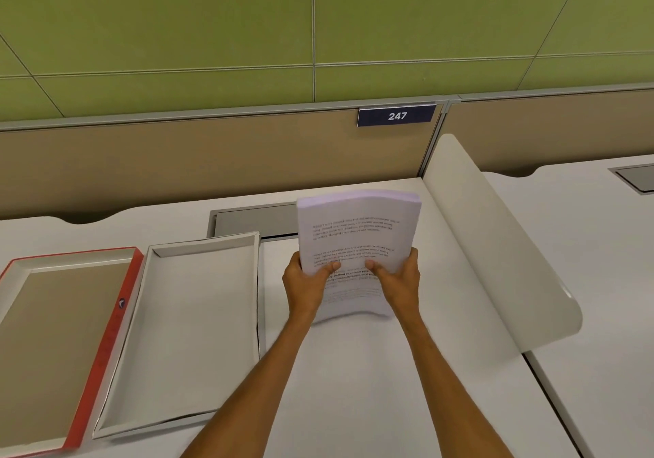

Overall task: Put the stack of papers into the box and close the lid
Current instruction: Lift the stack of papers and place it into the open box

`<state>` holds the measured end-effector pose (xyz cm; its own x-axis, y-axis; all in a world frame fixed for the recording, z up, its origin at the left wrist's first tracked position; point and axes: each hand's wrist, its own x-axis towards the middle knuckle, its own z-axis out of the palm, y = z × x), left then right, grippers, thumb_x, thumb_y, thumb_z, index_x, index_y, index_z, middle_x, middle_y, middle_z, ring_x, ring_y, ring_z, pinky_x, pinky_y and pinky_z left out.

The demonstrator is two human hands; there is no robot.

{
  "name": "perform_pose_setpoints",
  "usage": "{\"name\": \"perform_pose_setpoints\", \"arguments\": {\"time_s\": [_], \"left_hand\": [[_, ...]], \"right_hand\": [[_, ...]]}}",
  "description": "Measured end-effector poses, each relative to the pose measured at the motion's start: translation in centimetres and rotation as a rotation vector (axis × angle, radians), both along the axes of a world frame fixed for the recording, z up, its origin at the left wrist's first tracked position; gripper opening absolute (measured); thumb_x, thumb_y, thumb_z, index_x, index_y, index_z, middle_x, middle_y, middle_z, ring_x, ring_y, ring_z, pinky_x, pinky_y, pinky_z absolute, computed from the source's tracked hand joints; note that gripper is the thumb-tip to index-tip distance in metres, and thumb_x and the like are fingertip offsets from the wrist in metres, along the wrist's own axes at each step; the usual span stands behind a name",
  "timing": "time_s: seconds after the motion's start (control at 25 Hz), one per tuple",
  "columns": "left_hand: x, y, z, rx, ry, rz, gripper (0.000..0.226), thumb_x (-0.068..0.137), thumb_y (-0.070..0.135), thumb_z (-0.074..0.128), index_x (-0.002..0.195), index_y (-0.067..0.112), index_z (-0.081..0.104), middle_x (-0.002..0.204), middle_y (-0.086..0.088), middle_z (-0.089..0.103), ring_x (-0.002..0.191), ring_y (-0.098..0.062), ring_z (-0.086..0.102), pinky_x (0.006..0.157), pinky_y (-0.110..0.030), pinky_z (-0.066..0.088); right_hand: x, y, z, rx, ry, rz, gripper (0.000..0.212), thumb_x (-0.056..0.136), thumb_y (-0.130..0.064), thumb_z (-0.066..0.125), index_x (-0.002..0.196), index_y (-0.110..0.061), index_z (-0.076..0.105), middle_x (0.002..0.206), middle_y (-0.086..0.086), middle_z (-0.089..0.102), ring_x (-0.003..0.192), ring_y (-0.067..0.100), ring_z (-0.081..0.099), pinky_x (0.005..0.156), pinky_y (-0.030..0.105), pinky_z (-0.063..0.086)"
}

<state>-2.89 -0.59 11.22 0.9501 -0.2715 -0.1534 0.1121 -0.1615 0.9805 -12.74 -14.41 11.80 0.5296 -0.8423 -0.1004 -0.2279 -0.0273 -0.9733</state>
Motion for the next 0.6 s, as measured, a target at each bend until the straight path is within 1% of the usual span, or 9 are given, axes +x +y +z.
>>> {"name": "perform_pose_setpoints", "arguments": {"time_s": [0.08,0.2,0.28,0.44,0.52,0.6], "left_hand": [[0.7,-0.2,0.9,0.066,0.041,0.002,0.049,0.066,0.030,0.088,0.106,0.014,0.064,0.104,-0.004,0.072,0.083,-0.018,0.071,0.065,-0.027,0.062],[1.5,-0.2,1.7,0.138,0.093,0.004,0.048,0.065,0.034,0.088,0.102,0.013,0.067,0.102,-0.006,0.074,0.082,-0.022,0.073,0.071,-0.040,0.063],[2.0,0.1,1.8,0.186,0.101,-0.017,0.047,0.066,0.034,0.087,0.103,0.012,0.069,0.104,-0.007,0.075,0.082,-0.024,0.074,0.073,-0.044,0.063],[2.9,1.7,1.8,0.234,0.113,-0.057,0.045,0.068,0.029,0.087,0.105,0.011,0.070,0.106,-0.009,0.075,0.083,-0.024,0.074,0.073,-0.043,0.063],[3.1,3.0,1.9,0.228,0.123,-0.067,0.038,0.069,0.022,0.087,0.102,0.011,0.070,0.107,-0.009,0.075,0.086,-0.025,0.072,0.075,-0.040,0.062],[3.5,4.6,1.9,0.221,0.140,-0.064,0.032,0.070,0.018,0.086,0.097,0.014,0.069,0.107,-0.010,0.074,0.087,-0.027,0.071,0.077,-0.040,0.061]], "right_hand": [[0.4,-0.7,1.0,-0.036,0.125,0.029,0.070,0.068,-0.022,0.086,0.119,-0.011,0.040,0.108,-0.001,0.056,0.091,0.015,0.059,0.071,0.021,0.053],[0.9,-1.5,1.7,-0.079,0.301,0.047,0.076,0.064,-0.032,0.087,0.121,-0.010,0.042,0.115,0.006,0.059,0.101,0.024,0.061,0.084,0.038,0.055],[1.0,-1.6,1.5,-0.047,0.351,0.069,0.075,0.063,-0.035,0.087,0.119,-0.010,0.045,0.118,0.008,0.061,0.104,0.029,0.063,0.087,0.043,0.056],[1.4,-0.3,1.0,0.002,0.358,0.113,0.069,0.063,-0.035,0.087,0.115,-0.012,0.048,0.117,0.009,0.065,0.098,0.028,0.067,0.083,0.046,0.059],[1.9,1.0,0.9,0.005,0.366,0.132,0.066,0.065,-0.034,0.086,0.114,-0.011,0.048,0.116,0.009,0.065,0.097,0.028,0.067,0.082,0.045,0.059],[2.6,2.6,0.8,0.018,0.373,0.148,0.064,0.066,-0.031,0.086,0.113,-0.010,0.047,0.116,0.009,0.065,0.098,0.029,0.067,0.082,0.043,0.059]]}}
